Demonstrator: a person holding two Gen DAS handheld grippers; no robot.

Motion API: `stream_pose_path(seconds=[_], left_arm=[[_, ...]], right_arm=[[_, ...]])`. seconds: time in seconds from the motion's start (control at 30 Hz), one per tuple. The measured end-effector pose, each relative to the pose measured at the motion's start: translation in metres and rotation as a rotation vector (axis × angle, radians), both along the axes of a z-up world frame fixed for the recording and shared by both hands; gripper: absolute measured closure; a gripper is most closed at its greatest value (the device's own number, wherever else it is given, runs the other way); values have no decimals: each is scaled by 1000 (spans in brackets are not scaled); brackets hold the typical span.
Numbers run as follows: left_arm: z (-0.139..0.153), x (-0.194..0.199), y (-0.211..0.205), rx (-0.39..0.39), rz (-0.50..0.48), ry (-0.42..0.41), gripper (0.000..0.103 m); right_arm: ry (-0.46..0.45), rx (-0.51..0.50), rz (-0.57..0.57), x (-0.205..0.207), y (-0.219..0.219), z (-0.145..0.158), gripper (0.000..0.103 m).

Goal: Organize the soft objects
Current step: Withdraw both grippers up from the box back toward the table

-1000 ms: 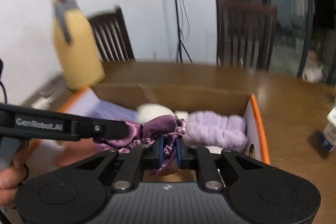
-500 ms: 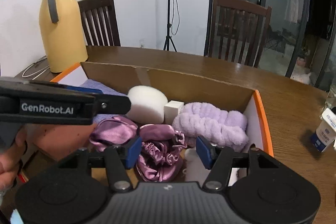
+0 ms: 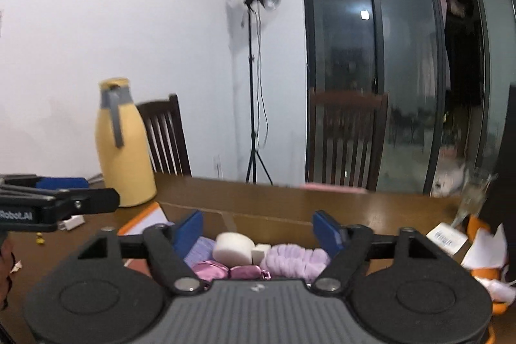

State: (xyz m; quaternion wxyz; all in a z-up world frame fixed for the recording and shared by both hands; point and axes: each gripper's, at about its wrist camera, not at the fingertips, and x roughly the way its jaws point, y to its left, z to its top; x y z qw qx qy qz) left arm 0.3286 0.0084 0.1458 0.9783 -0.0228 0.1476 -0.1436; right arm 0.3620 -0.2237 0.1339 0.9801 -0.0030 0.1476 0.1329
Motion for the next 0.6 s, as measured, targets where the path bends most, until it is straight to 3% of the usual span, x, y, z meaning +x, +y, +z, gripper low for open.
stream_pose_path(seconds=[0.13,0.33,0.6], left_arm=[[3,-47,0,-22,3,-51,17],[-10,-117,14,9,101,-99,4],[-57,-203,25,17,188,-101,0]], right_arm=[[-64,-23,-10,-38,-3,8,17],[-116,19,-11,-119,-17,6,12],[-158,14,-35,-215,-24,-43,7]])
